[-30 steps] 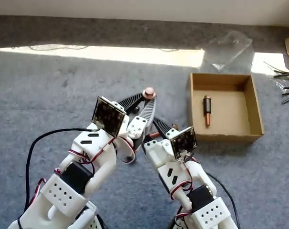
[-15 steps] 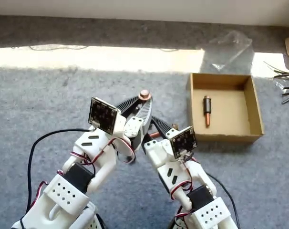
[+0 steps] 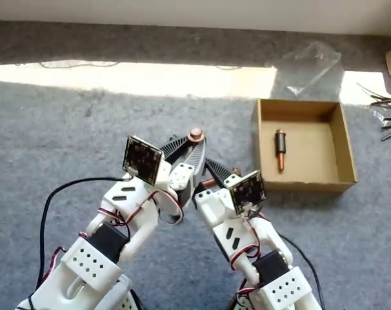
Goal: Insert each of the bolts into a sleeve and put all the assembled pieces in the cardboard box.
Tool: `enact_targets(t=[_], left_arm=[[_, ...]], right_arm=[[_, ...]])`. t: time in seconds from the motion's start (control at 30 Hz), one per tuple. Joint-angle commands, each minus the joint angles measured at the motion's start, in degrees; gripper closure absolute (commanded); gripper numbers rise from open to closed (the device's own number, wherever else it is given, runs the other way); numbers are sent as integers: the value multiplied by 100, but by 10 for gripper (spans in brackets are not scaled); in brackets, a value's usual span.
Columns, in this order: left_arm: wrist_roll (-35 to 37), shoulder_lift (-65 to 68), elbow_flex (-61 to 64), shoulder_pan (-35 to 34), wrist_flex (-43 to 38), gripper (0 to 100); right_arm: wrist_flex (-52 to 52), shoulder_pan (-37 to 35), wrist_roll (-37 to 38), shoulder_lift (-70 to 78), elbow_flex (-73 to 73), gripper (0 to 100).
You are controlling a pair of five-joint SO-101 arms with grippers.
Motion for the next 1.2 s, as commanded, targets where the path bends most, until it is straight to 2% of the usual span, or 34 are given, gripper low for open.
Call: enact_targets(t=[0.0,0.27,0.47,0.93,1.03,1.17], left_arm=[[97,-22,92,268,-114,993],[88,-787,321,171,-105,983],[97,-787,330,-13,-97,854],[88,-699,330,-4,-97,848],[-246,-699,330,31,-97,848],[-316,-699,338,-13,-97,848]], right_arm=[[-13,84,-26,-75,752,993],[-13,84,-26,-75,752,993],[-13,84,-26,-75,752,993],[-13,84,-26,-75,752,993],[-13,84,-26,-75,752,993],[-13,84,-26,-75,752,993]])
